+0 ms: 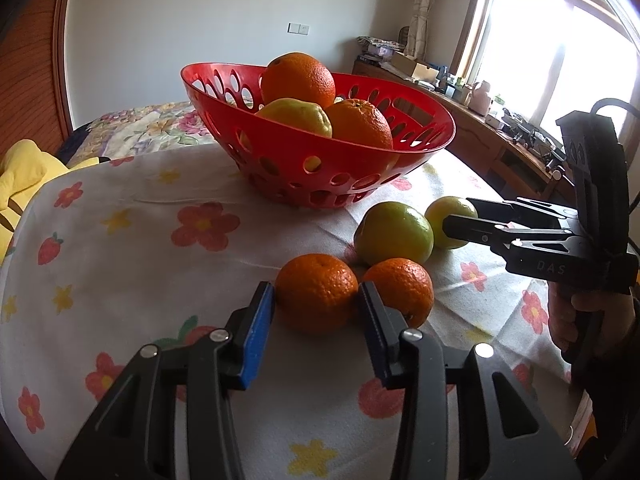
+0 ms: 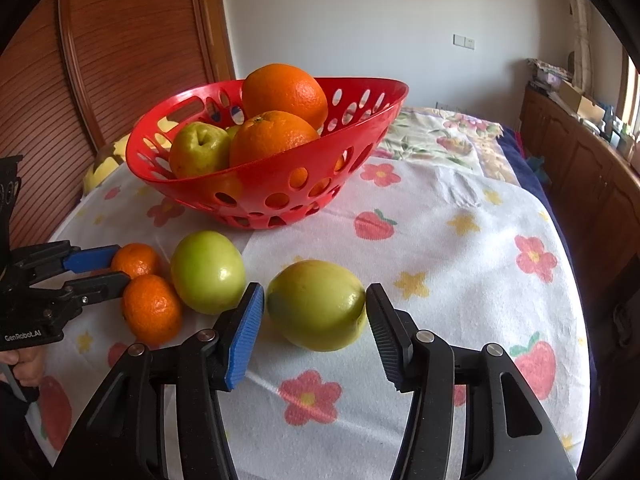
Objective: Organize fruits
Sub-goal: 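Grasp a mandarin with the left tool while the right tool grasps the green apple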
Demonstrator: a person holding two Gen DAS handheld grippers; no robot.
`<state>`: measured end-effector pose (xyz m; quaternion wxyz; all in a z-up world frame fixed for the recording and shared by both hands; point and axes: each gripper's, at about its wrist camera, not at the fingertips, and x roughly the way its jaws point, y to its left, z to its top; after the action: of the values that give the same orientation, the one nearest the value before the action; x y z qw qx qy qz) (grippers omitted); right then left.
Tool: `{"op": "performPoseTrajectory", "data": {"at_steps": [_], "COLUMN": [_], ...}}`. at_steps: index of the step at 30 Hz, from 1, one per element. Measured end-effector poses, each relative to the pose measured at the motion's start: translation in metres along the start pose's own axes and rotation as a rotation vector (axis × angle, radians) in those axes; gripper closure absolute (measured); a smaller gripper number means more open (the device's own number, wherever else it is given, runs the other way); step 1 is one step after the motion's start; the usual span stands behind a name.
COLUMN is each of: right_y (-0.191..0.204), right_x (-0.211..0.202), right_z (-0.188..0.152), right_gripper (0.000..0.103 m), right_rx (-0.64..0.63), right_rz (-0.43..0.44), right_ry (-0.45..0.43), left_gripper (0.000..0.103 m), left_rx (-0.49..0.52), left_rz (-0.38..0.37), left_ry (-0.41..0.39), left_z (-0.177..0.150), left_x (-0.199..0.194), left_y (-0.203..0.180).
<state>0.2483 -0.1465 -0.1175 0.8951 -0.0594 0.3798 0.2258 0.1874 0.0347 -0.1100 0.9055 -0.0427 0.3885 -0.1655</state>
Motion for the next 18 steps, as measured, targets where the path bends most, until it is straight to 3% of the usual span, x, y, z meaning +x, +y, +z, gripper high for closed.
{"op": "performPoseTrajectory", "data": {"at_steps": [8, 10, 18], "right_y": [-0.001, 0.000, -0.001], "right_x": [0.002, 0.002, -0.005], "right_z": [0.000, -0.001, -0.007], "right_gripper": [0.048, 0.048, 0.050], "right_rx": [-0.012, -0.021, -0.023], "right_rz": [-0.004, -0.005, -0.002], "right_ry": [0.011, 0.013, 0.009], "left_gripper": [0.056, 0.063, 0.065], "left_rx": [0.011, 0.019, 0.019], "left_rz": [0.019, 0.007, 0.029], "left_ry": [0.005, 0.004, -0.003], "left_z": [0.000, 0.000, 0.002], "left_x": [0.001, 0.000, -0.010], "left_y": [-0.001, -0.002, -0.001]}}
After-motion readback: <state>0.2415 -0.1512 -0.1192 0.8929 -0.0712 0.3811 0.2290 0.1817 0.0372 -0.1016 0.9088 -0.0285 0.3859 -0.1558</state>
